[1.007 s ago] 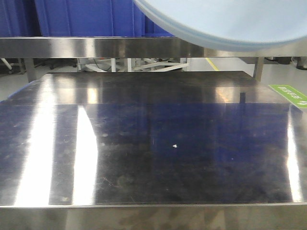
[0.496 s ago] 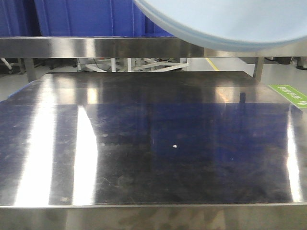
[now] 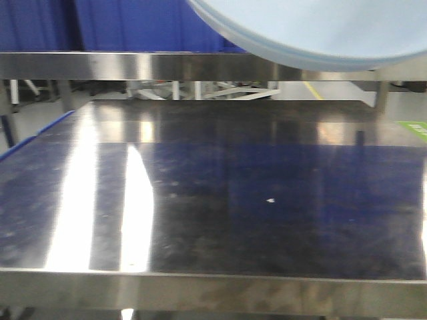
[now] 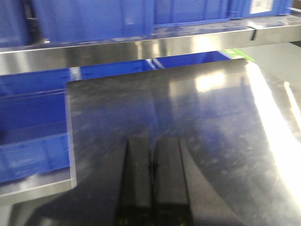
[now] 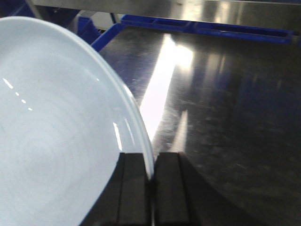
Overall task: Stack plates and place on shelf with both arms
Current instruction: 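Drive the base to the shelf of blue bins holding the plates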
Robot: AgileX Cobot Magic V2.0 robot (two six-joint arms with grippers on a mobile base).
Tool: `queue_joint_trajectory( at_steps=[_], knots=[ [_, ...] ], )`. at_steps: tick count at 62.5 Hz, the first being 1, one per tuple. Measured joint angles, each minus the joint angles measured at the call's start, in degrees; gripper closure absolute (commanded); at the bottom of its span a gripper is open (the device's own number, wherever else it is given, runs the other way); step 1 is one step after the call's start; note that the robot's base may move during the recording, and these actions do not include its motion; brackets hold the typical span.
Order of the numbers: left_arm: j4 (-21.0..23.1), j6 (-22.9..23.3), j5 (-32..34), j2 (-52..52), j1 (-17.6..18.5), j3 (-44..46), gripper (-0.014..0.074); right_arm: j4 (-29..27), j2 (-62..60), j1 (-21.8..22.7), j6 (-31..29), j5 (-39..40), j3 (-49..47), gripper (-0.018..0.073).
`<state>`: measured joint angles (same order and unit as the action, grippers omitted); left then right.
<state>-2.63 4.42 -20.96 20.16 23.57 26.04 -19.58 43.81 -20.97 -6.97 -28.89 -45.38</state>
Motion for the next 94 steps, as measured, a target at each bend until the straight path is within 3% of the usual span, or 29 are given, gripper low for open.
queue_joint_trajectory(
  at_steps=[94],
  knots=[
    [0.0,0.0,0.0,0.0,0.0,0.0,0.0512,0.0,0.0,0.0,-0.1,0.0,0.0,0.0503]
  ],
)
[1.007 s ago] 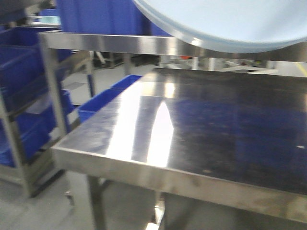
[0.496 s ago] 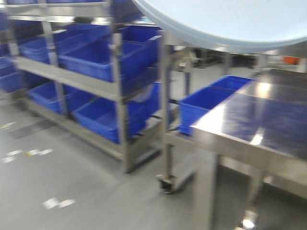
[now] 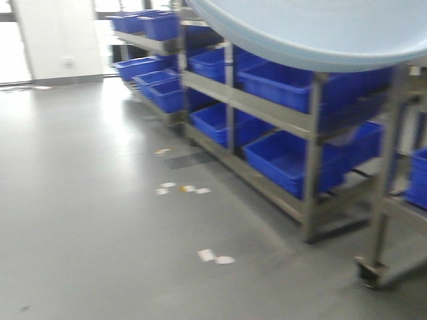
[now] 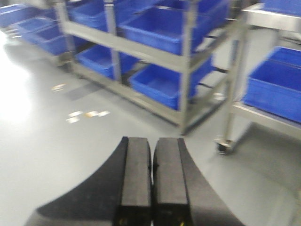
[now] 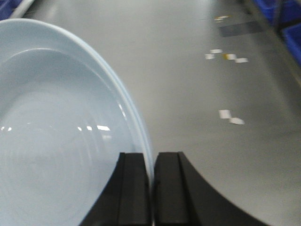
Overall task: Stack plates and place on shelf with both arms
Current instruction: 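Drive the base to the shelf of blue bins holding the plates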
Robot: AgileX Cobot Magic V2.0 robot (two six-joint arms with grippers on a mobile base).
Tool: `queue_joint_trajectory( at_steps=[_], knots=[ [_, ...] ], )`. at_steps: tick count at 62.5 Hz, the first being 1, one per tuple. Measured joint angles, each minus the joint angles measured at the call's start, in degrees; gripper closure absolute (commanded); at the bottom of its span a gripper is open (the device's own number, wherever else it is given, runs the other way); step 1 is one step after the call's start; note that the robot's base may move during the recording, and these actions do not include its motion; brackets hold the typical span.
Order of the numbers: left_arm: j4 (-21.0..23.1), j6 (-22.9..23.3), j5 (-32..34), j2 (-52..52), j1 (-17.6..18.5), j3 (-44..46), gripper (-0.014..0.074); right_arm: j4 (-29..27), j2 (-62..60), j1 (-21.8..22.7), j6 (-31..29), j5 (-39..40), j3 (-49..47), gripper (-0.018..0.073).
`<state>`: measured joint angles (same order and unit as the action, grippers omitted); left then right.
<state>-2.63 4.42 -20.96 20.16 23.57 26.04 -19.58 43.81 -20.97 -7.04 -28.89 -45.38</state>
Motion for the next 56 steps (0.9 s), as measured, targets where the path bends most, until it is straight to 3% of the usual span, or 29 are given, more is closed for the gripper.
queue_joint_trajectory(
  at_steps=[56],
  knots=[
    [0.0,0.0,0.0,0.0,0.0,0.0,0.0512,0.0,0.0,0.0,0.0,0.0,0.0,0.0503]
  ],
)
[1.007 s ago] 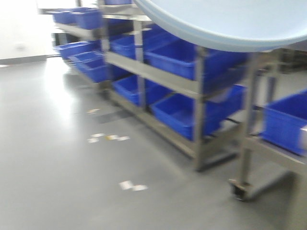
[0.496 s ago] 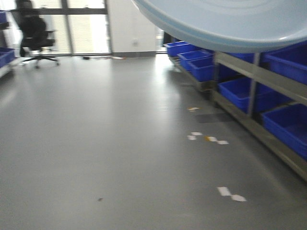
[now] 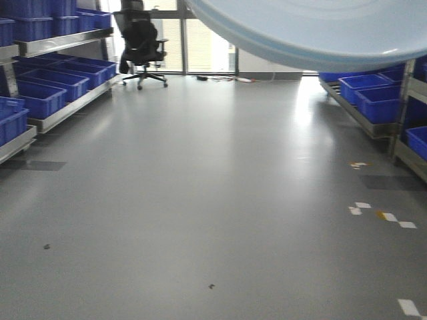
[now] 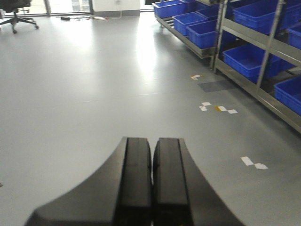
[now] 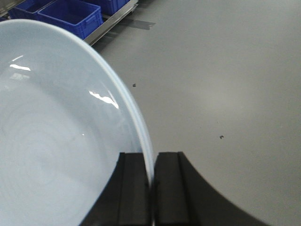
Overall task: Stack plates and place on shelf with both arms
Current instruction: 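Drive the base to the shelf of blue bins holding the plates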
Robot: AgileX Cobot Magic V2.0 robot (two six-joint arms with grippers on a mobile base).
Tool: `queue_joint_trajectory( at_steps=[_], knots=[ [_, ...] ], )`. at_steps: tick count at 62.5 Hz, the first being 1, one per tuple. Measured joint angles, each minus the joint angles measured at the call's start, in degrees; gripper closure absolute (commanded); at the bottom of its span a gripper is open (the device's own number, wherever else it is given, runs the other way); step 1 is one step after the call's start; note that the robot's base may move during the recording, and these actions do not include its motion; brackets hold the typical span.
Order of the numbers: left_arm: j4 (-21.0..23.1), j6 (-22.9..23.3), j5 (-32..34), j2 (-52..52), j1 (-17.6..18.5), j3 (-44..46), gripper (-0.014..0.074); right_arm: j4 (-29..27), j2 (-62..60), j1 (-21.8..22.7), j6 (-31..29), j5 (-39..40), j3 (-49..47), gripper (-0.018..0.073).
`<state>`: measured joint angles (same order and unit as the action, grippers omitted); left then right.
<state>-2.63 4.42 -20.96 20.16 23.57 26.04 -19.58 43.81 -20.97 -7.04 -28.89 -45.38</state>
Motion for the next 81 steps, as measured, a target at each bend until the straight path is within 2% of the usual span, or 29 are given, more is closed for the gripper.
queue_joint_trajectory(
  at_steps=[81],
  knots=[
    [0.0,0.0,0.0,0.0,0.0,0.0,0.0512,0.0,0.0,0.0,0.0,0.0,0.0,0.0503]
  ],
)
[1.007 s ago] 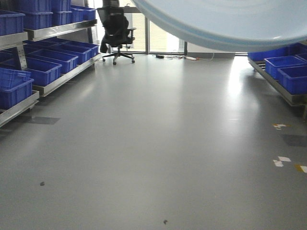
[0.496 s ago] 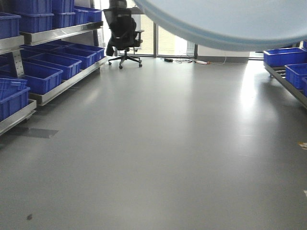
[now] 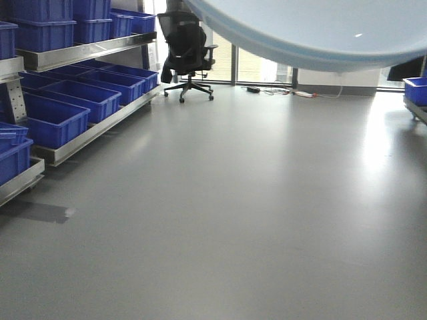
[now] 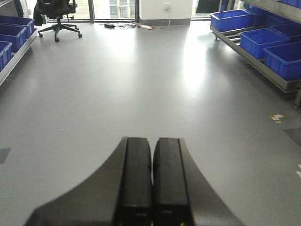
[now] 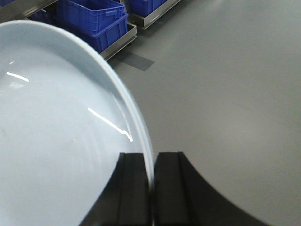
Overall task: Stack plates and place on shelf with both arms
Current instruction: 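Drive the base to the shelf of blue bins holding the plates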
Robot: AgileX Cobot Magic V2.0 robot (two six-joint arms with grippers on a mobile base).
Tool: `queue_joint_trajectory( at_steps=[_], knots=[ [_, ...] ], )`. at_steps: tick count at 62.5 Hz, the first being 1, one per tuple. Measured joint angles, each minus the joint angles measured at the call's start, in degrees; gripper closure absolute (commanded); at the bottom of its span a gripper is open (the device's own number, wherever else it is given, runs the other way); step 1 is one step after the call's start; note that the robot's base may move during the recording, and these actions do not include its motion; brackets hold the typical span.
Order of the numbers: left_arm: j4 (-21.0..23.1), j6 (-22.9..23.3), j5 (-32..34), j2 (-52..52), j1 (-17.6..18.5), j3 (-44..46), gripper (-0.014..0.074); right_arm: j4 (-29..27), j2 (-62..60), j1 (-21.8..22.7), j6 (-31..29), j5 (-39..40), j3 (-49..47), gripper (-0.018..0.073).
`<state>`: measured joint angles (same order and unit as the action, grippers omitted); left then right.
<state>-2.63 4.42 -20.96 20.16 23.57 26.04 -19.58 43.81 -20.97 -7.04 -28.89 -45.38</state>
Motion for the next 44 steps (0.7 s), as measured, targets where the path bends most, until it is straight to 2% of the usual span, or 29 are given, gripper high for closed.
queue_joint_trajectory(
  at_steps=[44],
  knots=[
    [0.0,0.0,0.0,0.0,0.0,0.0,0.0512,0.1,0.0,0.0,0.0,0.1,0.0,0.0503]
  ],
)
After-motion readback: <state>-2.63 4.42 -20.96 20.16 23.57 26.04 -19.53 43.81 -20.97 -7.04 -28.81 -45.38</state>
